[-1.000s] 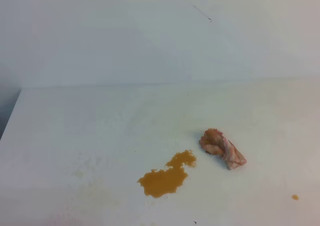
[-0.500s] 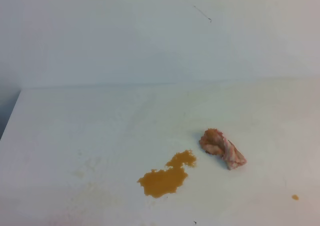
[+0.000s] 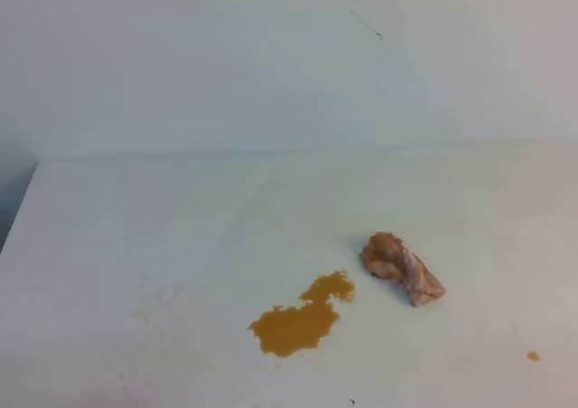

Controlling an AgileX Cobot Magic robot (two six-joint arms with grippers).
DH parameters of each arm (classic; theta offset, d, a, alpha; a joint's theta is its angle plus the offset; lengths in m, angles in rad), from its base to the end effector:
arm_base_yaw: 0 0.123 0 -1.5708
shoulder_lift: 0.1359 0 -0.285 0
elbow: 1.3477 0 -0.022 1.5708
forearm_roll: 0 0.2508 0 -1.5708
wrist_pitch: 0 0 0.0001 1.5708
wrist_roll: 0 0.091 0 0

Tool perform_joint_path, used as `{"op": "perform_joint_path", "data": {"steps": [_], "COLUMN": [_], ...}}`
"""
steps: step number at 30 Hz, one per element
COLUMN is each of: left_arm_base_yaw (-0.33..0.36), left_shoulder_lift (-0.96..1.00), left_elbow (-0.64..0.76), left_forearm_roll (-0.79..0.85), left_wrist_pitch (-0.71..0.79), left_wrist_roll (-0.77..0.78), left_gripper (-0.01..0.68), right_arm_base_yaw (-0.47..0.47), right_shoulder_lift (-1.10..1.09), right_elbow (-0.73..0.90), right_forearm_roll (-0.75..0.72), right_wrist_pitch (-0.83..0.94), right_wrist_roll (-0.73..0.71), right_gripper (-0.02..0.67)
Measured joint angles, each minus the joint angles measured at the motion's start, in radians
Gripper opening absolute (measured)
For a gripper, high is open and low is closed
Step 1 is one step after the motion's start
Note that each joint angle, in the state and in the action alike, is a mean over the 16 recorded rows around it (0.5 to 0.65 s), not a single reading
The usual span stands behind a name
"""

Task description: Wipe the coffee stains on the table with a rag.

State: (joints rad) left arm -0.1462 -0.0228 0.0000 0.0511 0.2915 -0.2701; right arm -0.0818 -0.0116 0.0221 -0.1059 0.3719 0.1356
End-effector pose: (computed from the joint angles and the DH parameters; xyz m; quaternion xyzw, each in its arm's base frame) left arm 0.0528 -0.0064 0.1881 -0.0335 0.7674 -0.1114 0.6305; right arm 0.0521 -0.0078 0.1731 0.0590 0.8006 -0.0288 0.5956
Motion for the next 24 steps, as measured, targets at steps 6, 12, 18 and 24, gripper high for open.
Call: {"op": "perform_joint_path", "data": {"steps": [6,12,18,24], "left_arm_base_yaw": [-0.001,-0.002,-0.002,-0.002], "left_shoulder_lift": [-0.004,-0.005,-0.007,-0.008], "left_elbow": [0.0,0.0,0.002,0.002], "left_forearm_roll": [0.0,0.0,0.0,0.0], "left_wrist_pitch": [0.0,0.0,0.0,0.0], "left_wrist_roll": [0.0,0.0,0.0,0.0], "left_gripper": [-0.003,-0.003,-0.003,-0.003], "right_arm_base_yaw": [0.0,0.0,0.0,0.0], "right_shoulder_lift": [0.0,0.0,0.0,0.0], "right_elbow": [0.0,0.001,0.002,0.005], "right_forearm_roll": [-0.006,-0.01,-0.011,-0.021], "right_wrist_pitch": [-0.001,-0.013,-0.06,-0.141], "right_wrist_roll": [-0.006,-0.012,-0.013,-0.018], "right_gripper": [-0.002,-0.002,-0.002,-0.002]}}
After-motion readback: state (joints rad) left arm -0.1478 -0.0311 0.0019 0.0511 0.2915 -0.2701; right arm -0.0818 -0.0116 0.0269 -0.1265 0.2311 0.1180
